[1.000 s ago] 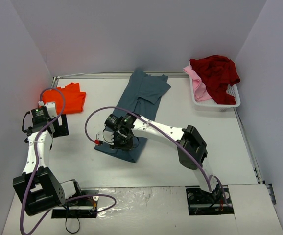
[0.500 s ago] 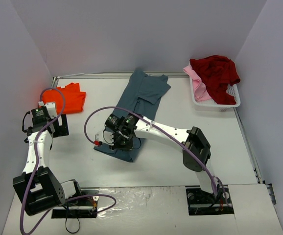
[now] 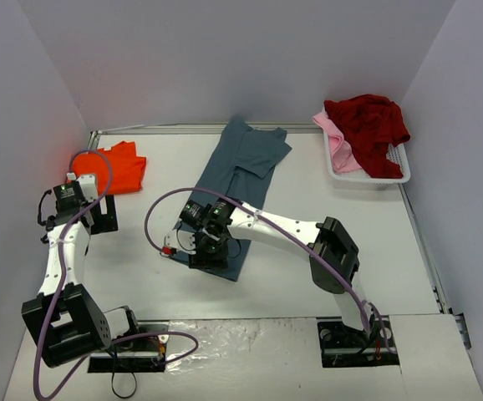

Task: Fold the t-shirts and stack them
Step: Rotate the tshirt 90 degrees

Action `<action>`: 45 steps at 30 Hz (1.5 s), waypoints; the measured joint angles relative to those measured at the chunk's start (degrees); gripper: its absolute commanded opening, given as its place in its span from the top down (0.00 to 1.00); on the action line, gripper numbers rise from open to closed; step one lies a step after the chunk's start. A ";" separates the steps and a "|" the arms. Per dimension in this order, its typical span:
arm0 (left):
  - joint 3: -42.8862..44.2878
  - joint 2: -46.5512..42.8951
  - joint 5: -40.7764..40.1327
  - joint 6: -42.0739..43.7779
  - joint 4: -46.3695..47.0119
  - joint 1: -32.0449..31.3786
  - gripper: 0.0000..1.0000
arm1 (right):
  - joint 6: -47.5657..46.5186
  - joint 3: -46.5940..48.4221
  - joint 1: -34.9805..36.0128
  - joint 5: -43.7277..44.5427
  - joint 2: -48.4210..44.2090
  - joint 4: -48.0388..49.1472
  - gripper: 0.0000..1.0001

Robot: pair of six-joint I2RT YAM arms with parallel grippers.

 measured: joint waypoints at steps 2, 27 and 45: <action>0.15 0.00 0.04 0.09 -0.02 0.00 0.06 | 0.00 0.09 0.20 0.00 0.00 -0.11 0.52; 0.26 -2.38 1.49 -0.09 0.13 0.00 0.06 | 1.73 11.23 -23.21 3.67 8.15 2.73 1.00; 0.26 -2.36 1.49 -0.09 0.22 0.00 0.06 | 1.01 15.80 -30.51 -0.68 20.17 3.32 1.00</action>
